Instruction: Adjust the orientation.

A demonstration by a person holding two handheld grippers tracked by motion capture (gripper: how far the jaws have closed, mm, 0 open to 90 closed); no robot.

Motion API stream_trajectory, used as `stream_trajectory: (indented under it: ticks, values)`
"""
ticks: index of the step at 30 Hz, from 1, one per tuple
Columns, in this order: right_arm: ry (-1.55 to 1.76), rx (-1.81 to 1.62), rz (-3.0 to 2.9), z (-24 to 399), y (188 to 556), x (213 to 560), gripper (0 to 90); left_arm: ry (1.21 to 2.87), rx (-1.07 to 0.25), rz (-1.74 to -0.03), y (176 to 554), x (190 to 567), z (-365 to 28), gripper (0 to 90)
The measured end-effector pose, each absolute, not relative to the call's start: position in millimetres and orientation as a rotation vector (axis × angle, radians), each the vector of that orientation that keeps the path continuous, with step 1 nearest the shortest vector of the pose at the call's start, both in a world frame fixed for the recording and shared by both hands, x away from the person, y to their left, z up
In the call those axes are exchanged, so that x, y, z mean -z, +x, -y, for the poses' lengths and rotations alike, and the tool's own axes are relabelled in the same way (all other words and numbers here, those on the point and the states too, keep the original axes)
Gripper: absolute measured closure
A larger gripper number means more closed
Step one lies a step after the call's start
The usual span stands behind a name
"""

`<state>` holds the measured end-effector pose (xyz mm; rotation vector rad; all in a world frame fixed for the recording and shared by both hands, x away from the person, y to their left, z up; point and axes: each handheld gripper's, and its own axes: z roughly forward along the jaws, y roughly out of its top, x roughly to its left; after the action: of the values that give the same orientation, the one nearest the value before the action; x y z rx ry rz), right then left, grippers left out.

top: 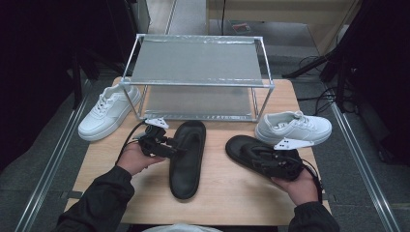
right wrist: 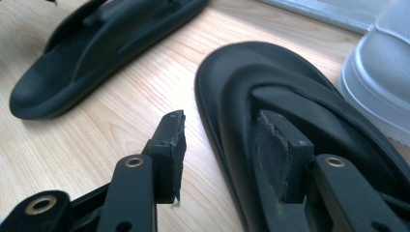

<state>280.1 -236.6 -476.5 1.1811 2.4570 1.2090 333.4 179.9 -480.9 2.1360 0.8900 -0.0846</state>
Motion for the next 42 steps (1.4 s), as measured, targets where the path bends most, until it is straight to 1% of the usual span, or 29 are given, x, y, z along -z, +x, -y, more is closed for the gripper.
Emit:
stream_trajectory:
  ticks: [6, 15, 18, 22, 26, 32, 38, 42]
  values:
    - [1.195, -1.208, -2.467, 245, 284, 486, 55.3, 2.133, 0.083, -0.890, 334, 481, -180, 37.4]
    - [1.174, -1.146, -2.559, 234, 296, 506, 62.3, 2.135, 0.085, -0.889, 334, 481, -180, 37.4]
    - [1.168, -1.110, -2.596, 233, 300, 512, 66.3, 2.136, 0.082, -0.888, 334, 481, -180, 37.4]
    - [1.182, -1.122, -2.621, 232, 304, 513, 77.6, 2.138, 0.079, -0.890, 334, 481, -180, 37.4]
    - [1.171, -1.113, -2.622, 231, 305, 511, 80.3, 2.135, 0.080, -0.892, 334, 481, -181, 37.4]
    - [1.245, -1.157, -2.592, 222, 305, 497, 80.8, 2.135, 0.075, -0.893, 334, 480, -181, 37.4]
    - [1.230, -1.202, -2.578, 194, 300, 483, 80.8, 2.135, 0.072, -0.892, 334, 480, -181, 37.4]
    - [1.257, -1.200, -2.544, 183, 302, 478, 80.8, 2.132, 0.069, -0.892, 333, 480, -181, 37.5]
